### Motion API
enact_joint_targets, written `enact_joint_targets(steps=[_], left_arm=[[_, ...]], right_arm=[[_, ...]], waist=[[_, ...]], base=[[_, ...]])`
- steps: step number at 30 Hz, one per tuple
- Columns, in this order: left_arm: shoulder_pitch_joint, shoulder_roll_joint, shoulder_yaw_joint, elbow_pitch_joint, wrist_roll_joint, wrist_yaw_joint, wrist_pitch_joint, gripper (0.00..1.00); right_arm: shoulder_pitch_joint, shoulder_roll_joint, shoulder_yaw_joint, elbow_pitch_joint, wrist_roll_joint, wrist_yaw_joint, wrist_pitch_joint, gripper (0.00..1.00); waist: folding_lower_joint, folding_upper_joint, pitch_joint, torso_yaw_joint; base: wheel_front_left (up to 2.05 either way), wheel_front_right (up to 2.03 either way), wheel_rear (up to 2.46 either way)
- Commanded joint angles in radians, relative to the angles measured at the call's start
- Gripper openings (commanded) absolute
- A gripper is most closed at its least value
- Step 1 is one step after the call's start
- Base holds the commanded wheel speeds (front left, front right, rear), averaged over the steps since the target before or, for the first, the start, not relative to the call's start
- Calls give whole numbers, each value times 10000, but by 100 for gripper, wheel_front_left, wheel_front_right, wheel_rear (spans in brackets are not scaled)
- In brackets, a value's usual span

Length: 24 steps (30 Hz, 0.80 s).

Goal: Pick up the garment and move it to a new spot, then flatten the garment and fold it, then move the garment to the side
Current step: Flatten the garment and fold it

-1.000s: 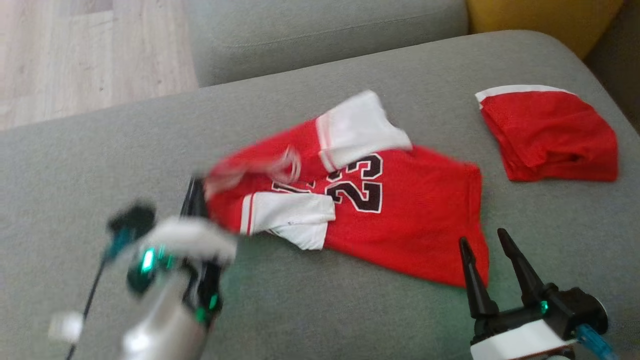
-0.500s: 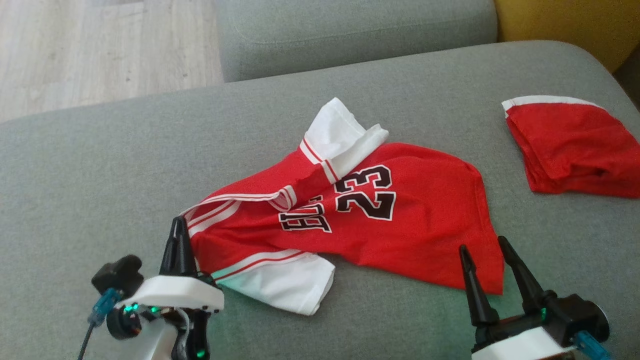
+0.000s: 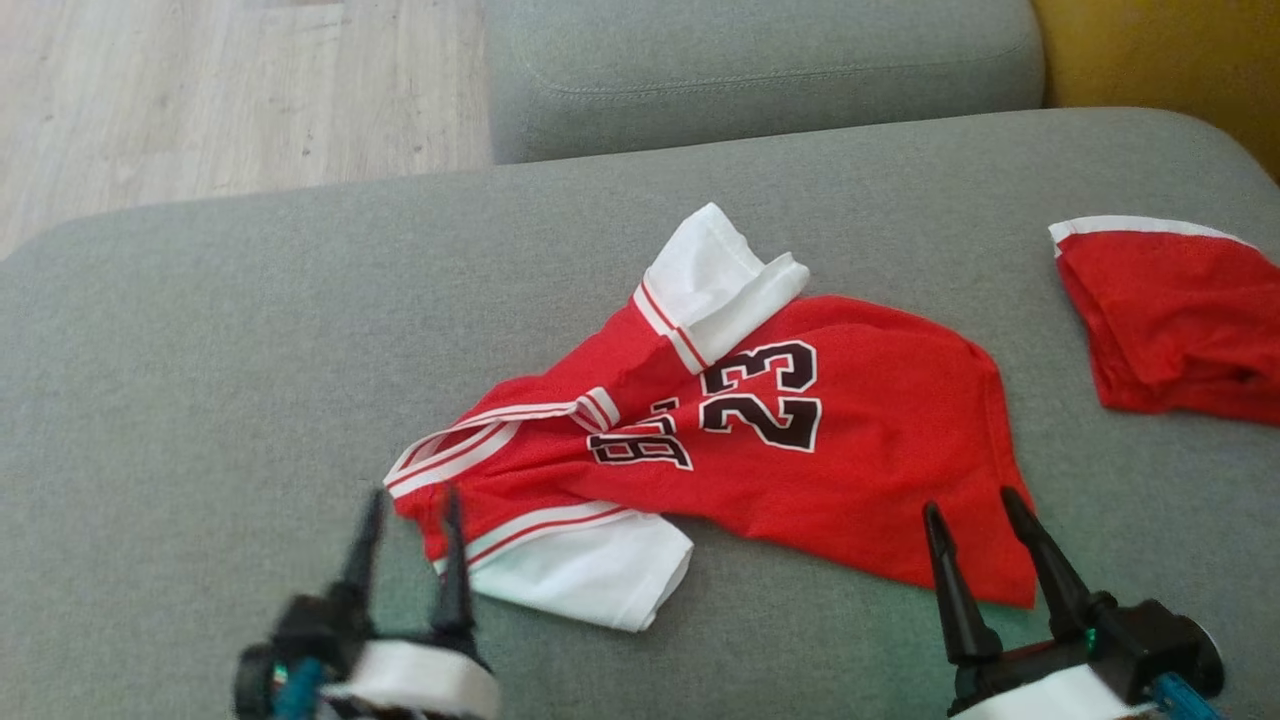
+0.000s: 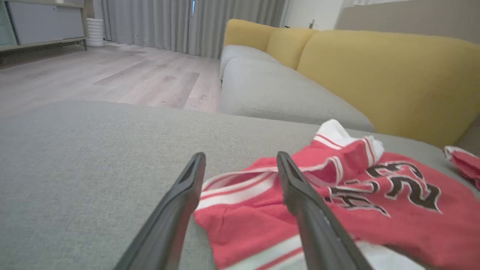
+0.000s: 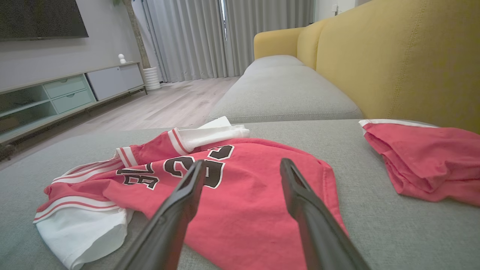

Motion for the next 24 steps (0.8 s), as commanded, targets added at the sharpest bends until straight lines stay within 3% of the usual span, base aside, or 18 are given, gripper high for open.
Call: enact_joint_targets(steps=[1, 7, 16, 20, 24], left_arm=[[-224, -41, 142, -345, 154, -26, -96, 100], [271, -190, -1190, 325, 841, -328, -97, 100], [-589, -227, -3046, 1970, 224, -1003, 574, 100], [-1224, -229, -3528, 2691, -159, -655, 986, 100], [-1846, -229, -3867, 3289, -280, 147, 916, 100]], right_arm=[[-244, -125, 150, -301, -85, 65, -109, 100], [-376, -142, 214, -259, -85, 65, -109, 100], [-570, -215, 305, -253, 0, 65, -109, 100], [-720, -275, 361, -268, 23, 65, -109, 100], [-822, -341, 381, -278, 48, 65, -109, 100]], waist=[[1, 0, 39, 37], [1, 0, 213, 122], [1, 0, 505, -122], [1, 0, 726, -252], [1, 0, 865, -358]], base=[[0, 0, 0], [0, 0, 0], [0, 0, 0], [0, 0, 0], [0, 0, 0]])
